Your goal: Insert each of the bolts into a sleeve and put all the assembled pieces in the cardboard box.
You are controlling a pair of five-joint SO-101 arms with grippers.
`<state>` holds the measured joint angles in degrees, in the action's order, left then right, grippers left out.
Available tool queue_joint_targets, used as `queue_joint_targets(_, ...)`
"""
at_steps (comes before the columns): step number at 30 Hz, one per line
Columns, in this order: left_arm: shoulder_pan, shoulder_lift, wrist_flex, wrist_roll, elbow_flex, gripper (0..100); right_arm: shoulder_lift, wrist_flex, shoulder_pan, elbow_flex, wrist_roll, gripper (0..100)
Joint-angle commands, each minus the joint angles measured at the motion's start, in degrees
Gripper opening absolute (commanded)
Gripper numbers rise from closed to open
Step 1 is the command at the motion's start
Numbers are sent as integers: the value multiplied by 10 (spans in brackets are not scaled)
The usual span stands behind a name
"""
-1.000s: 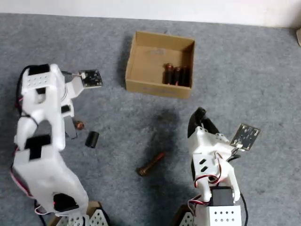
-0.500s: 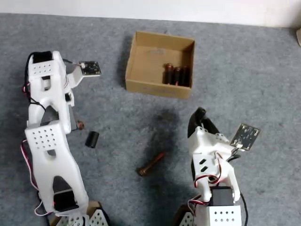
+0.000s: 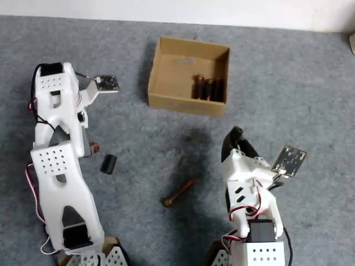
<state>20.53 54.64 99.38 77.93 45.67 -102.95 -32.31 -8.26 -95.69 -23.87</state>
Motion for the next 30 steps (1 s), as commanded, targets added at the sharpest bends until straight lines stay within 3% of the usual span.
queue_joint_targets(1,7,5,11,447,17,352,-3,22,4,-10,9,5)
queue_joint_targets(18,9,27,11,447,15,344,-3,22,4,-9,9,5)
queue_joint_targets(25,9,64,-10,446,17,81,-3,22,4,-9,9,5)
queue_joint_targets(30,10,65,-10,444,17,88,-3,22,4,-9,9,5)
